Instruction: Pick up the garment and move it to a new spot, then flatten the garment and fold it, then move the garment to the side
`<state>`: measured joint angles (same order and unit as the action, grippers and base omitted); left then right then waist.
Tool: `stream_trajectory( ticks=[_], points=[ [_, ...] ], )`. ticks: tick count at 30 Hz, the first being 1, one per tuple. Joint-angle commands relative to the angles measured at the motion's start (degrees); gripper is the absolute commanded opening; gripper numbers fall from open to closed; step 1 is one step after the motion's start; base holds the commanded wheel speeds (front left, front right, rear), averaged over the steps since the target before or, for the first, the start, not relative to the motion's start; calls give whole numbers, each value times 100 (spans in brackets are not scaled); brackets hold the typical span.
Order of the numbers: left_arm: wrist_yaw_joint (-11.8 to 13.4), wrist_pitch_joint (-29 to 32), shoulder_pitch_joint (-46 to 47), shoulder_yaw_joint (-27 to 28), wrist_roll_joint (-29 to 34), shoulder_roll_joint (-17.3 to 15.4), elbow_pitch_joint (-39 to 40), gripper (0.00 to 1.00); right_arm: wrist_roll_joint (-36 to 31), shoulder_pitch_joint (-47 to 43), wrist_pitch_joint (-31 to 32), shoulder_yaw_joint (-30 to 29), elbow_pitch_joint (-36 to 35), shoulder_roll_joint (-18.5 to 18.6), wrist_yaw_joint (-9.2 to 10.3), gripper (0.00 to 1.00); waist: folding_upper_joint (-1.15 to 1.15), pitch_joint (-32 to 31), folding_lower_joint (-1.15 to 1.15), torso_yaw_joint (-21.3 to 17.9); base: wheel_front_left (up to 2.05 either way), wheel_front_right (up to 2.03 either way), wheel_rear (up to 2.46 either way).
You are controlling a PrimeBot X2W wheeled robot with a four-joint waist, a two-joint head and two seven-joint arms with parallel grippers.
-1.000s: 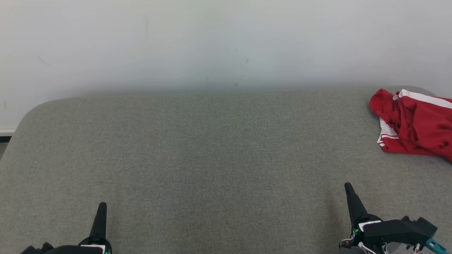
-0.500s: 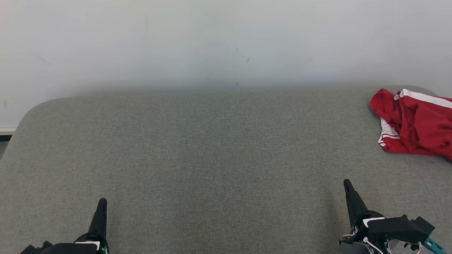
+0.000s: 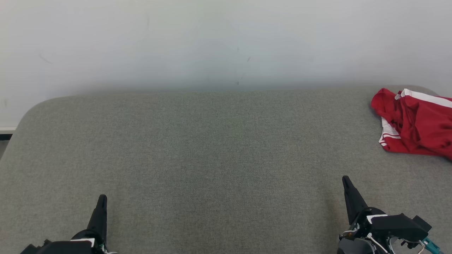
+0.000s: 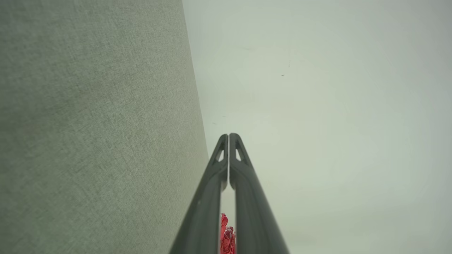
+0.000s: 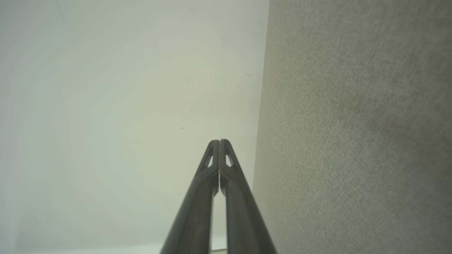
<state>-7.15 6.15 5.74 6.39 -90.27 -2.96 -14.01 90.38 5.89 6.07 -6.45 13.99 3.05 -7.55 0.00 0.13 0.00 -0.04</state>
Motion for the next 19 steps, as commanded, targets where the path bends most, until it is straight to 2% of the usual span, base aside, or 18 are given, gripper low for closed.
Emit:
stream_trajectory(
  ticks=[1, 19],
  points=[
    [-58, 44, 75, 23, -155, 13, -9, 0, 149, 45, 51, -12, 5, -29, 12, 0, 0, 2, 0, 2, 0, 0, 0],
    [-38, 52, 79, 27, -225, 15, -11, 0, 207, 50, 66, -11, 7, -31, 12, 0, 0, 5, 0, 4, 0, 0, 0]
  ],
)
